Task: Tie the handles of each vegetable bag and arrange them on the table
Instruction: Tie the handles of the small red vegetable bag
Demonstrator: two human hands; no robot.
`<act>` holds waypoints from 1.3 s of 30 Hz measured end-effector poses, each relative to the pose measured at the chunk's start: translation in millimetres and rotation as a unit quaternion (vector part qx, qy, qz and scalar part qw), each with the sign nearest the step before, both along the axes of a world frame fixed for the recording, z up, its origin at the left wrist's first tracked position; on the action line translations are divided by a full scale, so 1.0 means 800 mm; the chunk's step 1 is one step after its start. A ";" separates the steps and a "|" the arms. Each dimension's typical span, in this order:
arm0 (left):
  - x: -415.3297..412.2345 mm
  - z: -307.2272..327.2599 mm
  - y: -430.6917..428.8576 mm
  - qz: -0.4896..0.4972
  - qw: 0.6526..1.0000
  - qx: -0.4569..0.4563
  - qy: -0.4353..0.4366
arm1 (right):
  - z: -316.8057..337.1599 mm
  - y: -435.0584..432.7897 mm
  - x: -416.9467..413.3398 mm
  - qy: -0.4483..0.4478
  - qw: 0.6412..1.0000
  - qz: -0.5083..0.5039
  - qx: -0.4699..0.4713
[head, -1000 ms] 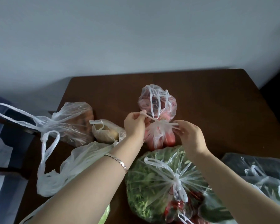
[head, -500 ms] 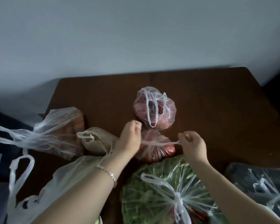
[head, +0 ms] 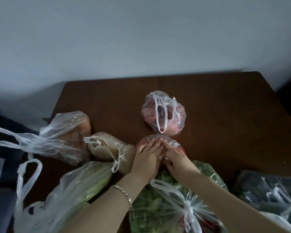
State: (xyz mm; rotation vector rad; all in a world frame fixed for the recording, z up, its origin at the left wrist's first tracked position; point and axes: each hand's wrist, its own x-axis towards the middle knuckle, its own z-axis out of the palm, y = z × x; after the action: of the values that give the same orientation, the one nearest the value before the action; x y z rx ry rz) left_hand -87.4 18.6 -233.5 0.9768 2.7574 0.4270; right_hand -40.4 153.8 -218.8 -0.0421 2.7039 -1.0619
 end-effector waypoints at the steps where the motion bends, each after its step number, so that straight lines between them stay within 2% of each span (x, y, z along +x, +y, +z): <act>1: -0.002 0.004 0.002 0.039 0.996 0.070 -0.043 | 0.009 0.004 -0.001 -0.008 0.997 -0.053 -0.053; 2: -0.002 0.017 0.005 0.111 0.976 0.146 -0.117 | 0.019 0.008 -0.001 -0.016 0.983 -0.131 -0.127; 3: -0.005 0.033 0.009 0.198 0.934 0.232 -0.185 | 0.033 0.014 -0.003 -0.032 0.949 -0.216 -0.225; 4: -0.013 0.049 0.012 0.293 0.860 0.342 -0.242 | 0.044 0.021 -0.006 -0.051 0.891 -0.289 -0.346; 6: -0.035 0.067 0.018 0.446 0.647 0.514 -0.346 | 0.061 0.038 -0.011 -0.079 0.724 -0.376 -0.573; 7: -0.044 0.072 0.019 0.478 0.559 0.560 -0.381 | 0.067 0.047 -0.012 -0.079 0.638 -0.399 -0.654; 8: -0.049 0.078 0.019 0.501 0.505 0.578 -0.399 | 0.069 0.055 -0.013 -0.079 0.574 -0.417 -0.700; 9: -0.057 0.074 0.016 0.524 0.490 0.564 -0.409 | 0.067 0.060 -0.014 -0.083 0.534 -0.433 -0.721; 10: -0.064 0.067 0.009 0.517 0.488 0.556 -0.431 | 0.065 0.062 -0.013 -0.093 0.520 -0.446 -0.722; 11: -0.068 0.058 0.001 0.468 0.488 0.563 -0.476 | 0.058 0.063 -0.010 -0.112 0.529 -0.459 -0.704; 12: -0.070 0.055 -0.005 0.408 0.493 0.573 -0.512 | 0.051 0.062 -0.008 -0.127 0.554 -0.474 -0.673; 13: -0.071 0.055 -0.009 0.371 0.523 0.560 -0.524 | 0.042 0.061 -0.006 -0.135 0.583 -0.491 -0.633; 14: -0.072 0.052 -0.011 0.394 0.558 0.521 -0.513 | 0.038 0.058 -0.004 -0.131 0.610 -0.510 -0.593; 15: -0.070 0.048 -0.009 0.461 0.612 0.451 -0.457 | 0.037 0.056 -0.004 -0.119 0.637 -0.522 -0.554; 16: -0.063 0.044 -0.005 0.483 0.665 0.417 -0.389 | 0.040 0.053 -0.006 -0.100 0.668 -0.524 -0.519; 18: -0.049 0.058 0.010 0.439 0.763 0.388 -0.273 | 0.058 0.043 -0.016 -0.060 0.742 -0.490 -0.453; 19: -0.041 0.064 0.022 0.391 0.796 0.368 -0.279 | 0.074 0.039 -0.021 -0.035 0.779 -0.456 -0.428; 20: -0.033 0.073 0.031 0.353 0.802 0.363 -0.317 | 0.090 0.032 -0.028 -0.010 0.818 -0.412 -0.402; 22: -0.026 0.093 0.044 0.285 0.791 0.344 -0.417 | 0.122 0.023 -0.039 0.054 0.887 -0.325 -0.325; 24: -0.028 0.094 0.046 0.240 0.790 0.319 -0.466 | 0.139 0.021 -0.045 0.089 0.930 -0.257 -0.247; 25: -0.030 0.095 0.044 0.233 0.798 0.316 -0.458 | 0.140 0.023 -0.046 0.085 0.940 -0.234 -0.235; 27: -0.034 0.085 0.033 0.259 0.790 0.340 -0.439 | 0.126 0.030 -0.041 0.053 0.936 -0.231 -0.261; 29: -0.037 0.081 0.027 0.286 0.766 0.366 -0.444 | 0.100 0.035 -0.030 0.022 0.923 -0.275 -0.269; 31: -0.038 0.086 0.028 0.298 0.766 0.352 -0.449 | 0.073 0.030 -0.017 -0.013 0.940 -0.262 -0.219; 33: -0.039 0.095 0.033 0.319 0.746 0.335 -0.479 | 0.059 0.014 -0.009 -0.028 0.966 -0.192 -0.169; 35: -0.040 0.098 0.037 0.324 0.729 0.333 -0.503 | 0.048 -0.003 -0.010 -0.002 0.968 -0.182 -0.175; 37: -0.040 0.106 0.040 0.336 0.736 0.339 -0.480 | 0.045 -0.011 -0.016 0.002 0.942 -0.248 -0.228; 38: -0.038 0.107 0.039 0.339 0.757 0.341 -0.442 | 0.044 -0.013 -0.019 -0.008 0.926 -0.284 -0.249; 39: -0.036 0.106 0.038 0.335 0.795 0.336 -0.379 | 0.042 -0.013 -0.022 -0.021 0.915 -0.309 -0.258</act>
State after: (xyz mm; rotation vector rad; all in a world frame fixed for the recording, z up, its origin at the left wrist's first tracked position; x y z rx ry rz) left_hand -116.1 48.9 -148.8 -0.1969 2.0645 1.5702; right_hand -57.8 143.7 -185.3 0.7792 2.3529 -1.8935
